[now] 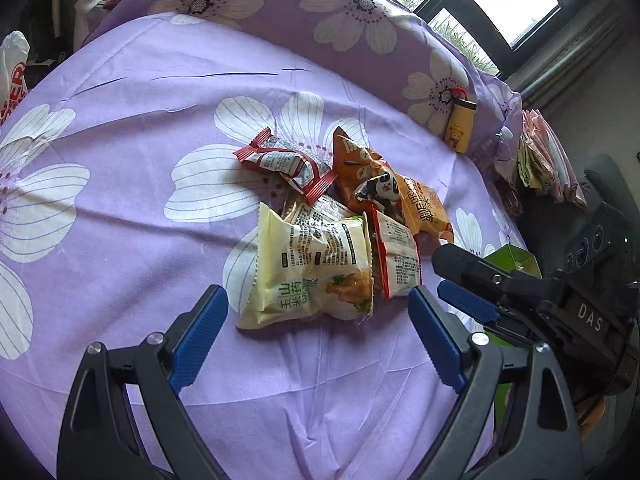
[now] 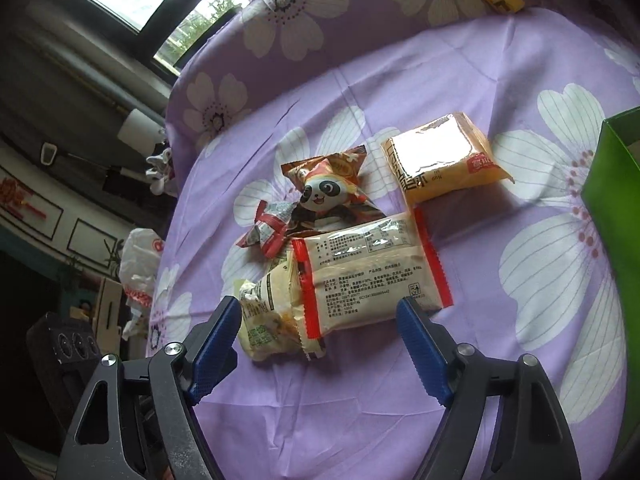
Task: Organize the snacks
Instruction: 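Grasp the cream bag with green print with the right gripper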
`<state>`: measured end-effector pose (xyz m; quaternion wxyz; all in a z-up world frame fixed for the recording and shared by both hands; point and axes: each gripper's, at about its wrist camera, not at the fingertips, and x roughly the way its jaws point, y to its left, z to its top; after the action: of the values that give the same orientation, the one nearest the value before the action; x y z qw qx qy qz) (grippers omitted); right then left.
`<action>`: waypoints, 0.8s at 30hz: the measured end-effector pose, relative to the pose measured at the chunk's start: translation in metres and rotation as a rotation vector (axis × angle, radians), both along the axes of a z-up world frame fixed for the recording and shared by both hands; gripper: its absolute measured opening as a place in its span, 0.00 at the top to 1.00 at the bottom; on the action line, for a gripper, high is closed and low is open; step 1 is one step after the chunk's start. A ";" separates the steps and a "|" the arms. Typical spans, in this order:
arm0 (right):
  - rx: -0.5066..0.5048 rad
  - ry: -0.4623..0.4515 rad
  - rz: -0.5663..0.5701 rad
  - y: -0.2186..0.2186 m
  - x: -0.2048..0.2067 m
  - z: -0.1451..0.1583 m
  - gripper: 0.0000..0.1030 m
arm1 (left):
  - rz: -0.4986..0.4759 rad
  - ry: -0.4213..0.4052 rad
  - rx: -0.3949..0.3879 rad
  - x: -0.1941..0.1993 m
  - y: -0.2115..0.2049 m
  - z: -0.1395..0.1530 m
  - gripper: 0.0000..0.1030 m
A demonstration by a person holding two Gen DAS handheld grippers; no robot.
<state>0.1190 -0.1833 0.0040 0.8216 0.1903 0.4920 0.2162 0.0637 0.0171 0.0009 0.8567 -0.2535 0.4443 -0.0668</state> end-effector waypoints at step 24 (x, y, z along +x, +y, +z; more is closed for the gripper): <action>0.089 0.093 0.131 0.045 0.025 -0.031 0.42 | -0.013 0.083 -0.007 0.015 0.007 -0.027 0.34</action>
<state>0.1442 -0.1382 -0.0269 0.7725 0.2039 0.5310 0.2824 0.0791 0.0238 -0.0258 0.8361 -0.2562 0.4808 -0.0634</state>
